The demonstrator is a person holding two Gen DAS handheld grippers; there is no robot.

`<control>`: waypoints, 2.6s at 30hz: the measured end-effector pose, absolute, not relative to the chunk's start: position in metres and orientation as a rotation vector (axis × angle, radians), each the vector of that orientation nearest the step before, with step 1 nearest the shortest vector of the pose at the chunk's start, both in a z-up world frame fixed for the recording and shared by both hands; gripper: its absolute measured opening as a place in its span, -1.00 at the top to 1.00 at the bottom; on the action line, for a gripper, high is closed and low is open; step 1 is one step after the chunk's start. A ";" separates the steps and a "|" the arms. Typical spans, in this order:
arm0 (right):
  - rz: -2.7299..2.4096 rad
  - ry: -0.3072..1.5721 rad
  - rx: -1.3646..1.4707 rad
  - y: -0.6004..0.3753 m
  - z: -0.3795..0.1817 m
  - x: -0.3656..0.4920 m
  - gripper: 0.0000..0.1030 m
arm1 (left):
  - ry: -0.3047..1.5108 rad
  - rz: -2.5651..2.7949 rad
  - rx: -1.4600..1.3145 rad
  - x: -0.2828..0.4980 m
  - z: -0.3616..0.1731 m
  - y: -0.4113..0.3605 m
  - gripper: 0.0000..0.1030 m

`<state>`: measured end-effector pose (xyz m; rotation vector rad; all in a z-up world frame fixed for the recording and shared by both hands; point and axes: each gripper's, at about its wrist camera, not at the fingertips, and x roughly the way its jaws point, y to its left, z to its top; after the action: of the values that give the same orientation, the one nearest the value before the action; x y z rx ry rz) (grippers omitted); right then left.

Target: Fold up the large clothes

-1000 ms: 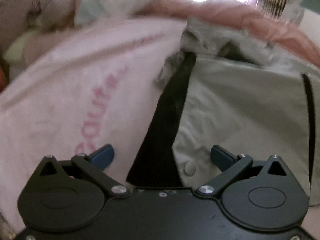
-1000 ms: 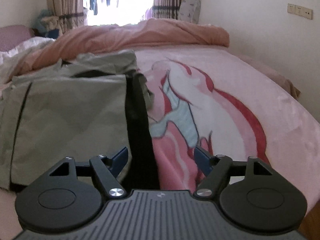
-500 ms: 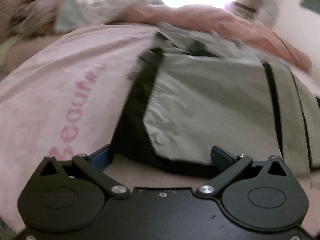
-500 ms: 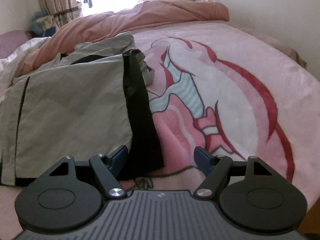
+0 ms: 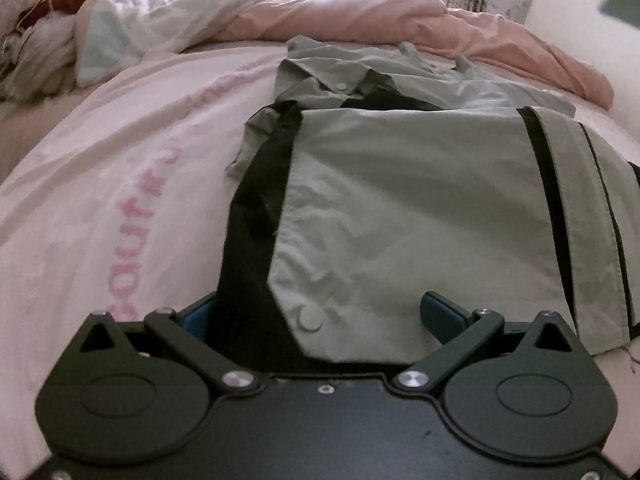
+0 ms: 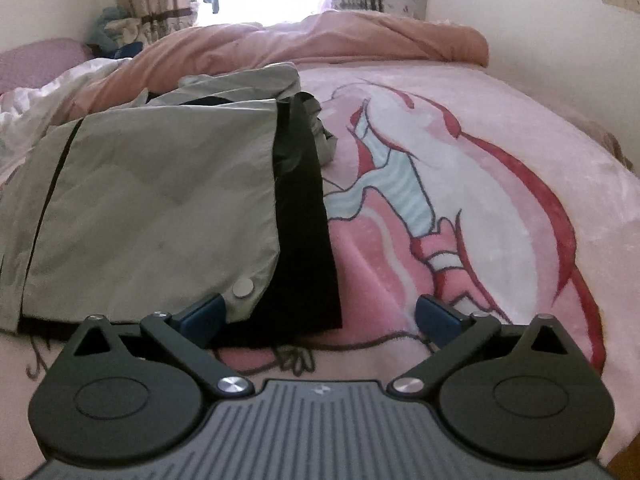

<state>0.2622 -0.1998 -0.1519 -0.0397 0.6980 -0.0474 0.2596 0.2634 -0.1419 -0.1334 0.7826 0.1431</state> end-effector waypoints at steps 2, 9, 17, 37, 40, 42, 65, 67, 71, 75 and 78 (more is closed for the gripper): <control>0.013 0.674 0.012 -0.201 -0.144 0.260 -0.31 | 0.769 0.133 -0.120 0.260 -0.138 0.262 -0.79; 0.025 0.690 0.047 -0.198 -0.143 0.269 -0.28 | 0.763 0.142 -0.085 0.256 -0.135 0.265 -0.31; 0.169 0.663 0.269 -0.229 -0.138 0.264 -0.04 | 0.762 0.146 -0.213 0.257 -0.139 0.285 -0.53; 0.004 0.673 0.187 -0.205 -0.140 0.273 0.80 | 0.733 0.183 -0.184 0.262 -0.136 0.286 0.58; 0.045 0.646 0.219 -0.214 -0.132 0.264 0.84 | 0.724 0.193 -0.201 0.257 -0.127 0.291 0.83; 0.043 0.616 0.188 -0.208 -0.124 0.256 0.84 | 0.715 0.205 -0.179 0.251 -0.118 0.287 0.85; 0.020 0.573 0.120 -0.192 -0.098 0.258 0.82 | 0.665 0.232 -0.214 0.219 -0.100 0.275 0.87; 0.080 0.522 0.135 -0.184 -0.084 0.288 0.82 | 0.642 0.228 -0.193 0.252 -0.083 0.277 0.88; 0.163 0.414 0.140 -0.161 -0.036 0.388 0.88 | 0.534 0.179 -0.220 0.349 -0.039 0.296 0.88; 0.113 0.200 0.161 -0.146 0.028 0.487 -0.18 | 0.404 0.205 -0.353 0.447 0.021 0.334 0.19; 0.010 0.100 0.160 -0.148 0.040 0.515 -0.84 | 0.231 0.199 -0.453 0.457 0.029 0.357 -1.00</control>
<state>0.5145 -0.1482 0.0403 0.1602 0.0997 0.0095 0.4568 0.3573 0.0290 -0.4527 0.2315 0.1993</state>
